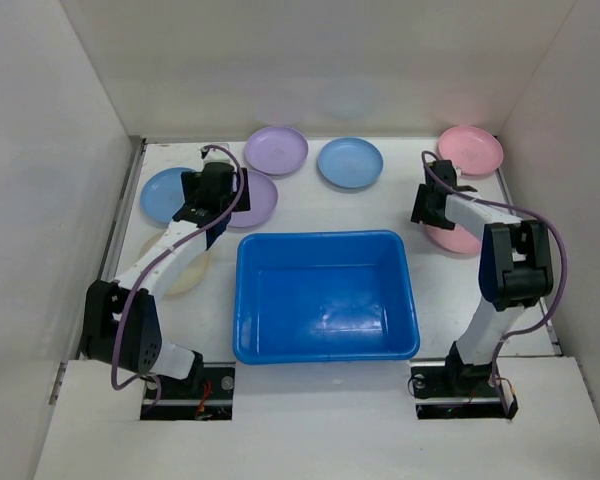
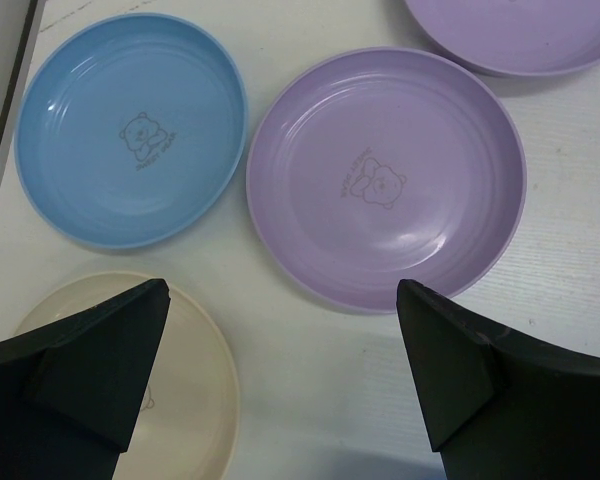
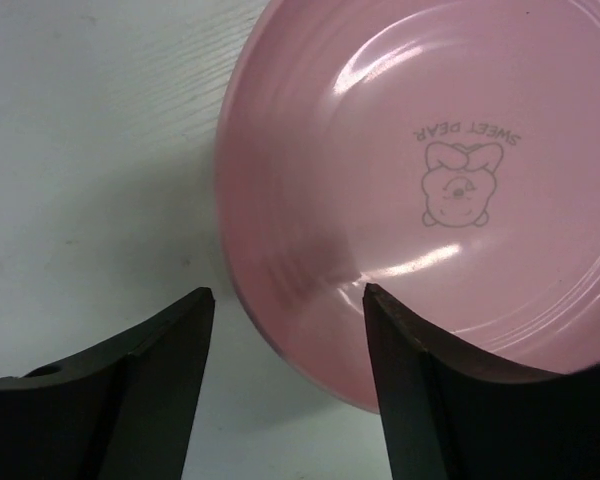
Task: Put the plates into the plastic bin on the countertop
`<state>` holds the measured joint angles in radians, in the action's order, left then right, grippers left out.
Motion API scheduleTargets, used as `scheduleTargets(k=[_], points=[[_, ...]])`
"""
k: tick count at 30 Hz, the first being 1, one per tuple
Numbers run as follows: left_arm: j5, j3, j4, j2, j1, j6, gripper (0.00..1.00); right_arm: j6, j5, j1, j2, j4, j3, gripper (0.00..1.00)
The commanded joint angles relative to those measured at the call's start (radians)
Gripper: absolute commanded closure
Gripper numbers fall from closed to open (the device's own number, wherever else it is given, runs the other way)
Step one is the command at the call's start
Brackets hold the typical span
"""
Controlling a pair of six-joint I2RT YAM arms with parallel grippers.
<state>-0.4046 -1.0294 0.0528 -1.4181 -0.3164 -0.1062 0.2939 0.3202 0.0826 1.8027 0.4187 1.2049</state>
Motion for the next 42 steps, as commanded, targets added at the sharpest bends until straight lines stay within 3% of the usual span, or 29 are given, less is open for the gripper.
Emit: scheduleTargets(k=[1, 13, 20, 25, 30, 42], points=[[-0.014, -0.012, -0.008, -0.001, 0.007, -0.001, 0.0, 0.011, -0.044, -0.019, 0.023, 0.0, 0.053, 0.35], [-0.008, -0.015, 0.004, -0.007, 0.017, 0.005, 0.02, 0.004, -0.084, 0.001, 0.104, 0.029, 0.084, 0.65], [-0.02, -0.015, 0.007, -0.001, 0.02, 0.01, 0.02, 0.01, -0.079, 0.009, 0.119, 0.042, 0.096, 0.98], [-0.056, -0.015, 0.007, 0.001, 0.02, 0.011, 0.02, 0.008, -0.043, 0.015, 0.052, 0.048, 0.093, 1.0], [-0.124, -0.017, 0.015, -0.004, 0.024, 0.013, 0.01, -0.027, -0.01, 0.079, -0.119, 0.092, 0.1, 1.0], [-0.183, -0.005, 0.016, 0.005, 0.038, -0.004, 0.0, -0.105, -0.044, 0.422, -0.462, 0.431, 0.297, 1.0]])
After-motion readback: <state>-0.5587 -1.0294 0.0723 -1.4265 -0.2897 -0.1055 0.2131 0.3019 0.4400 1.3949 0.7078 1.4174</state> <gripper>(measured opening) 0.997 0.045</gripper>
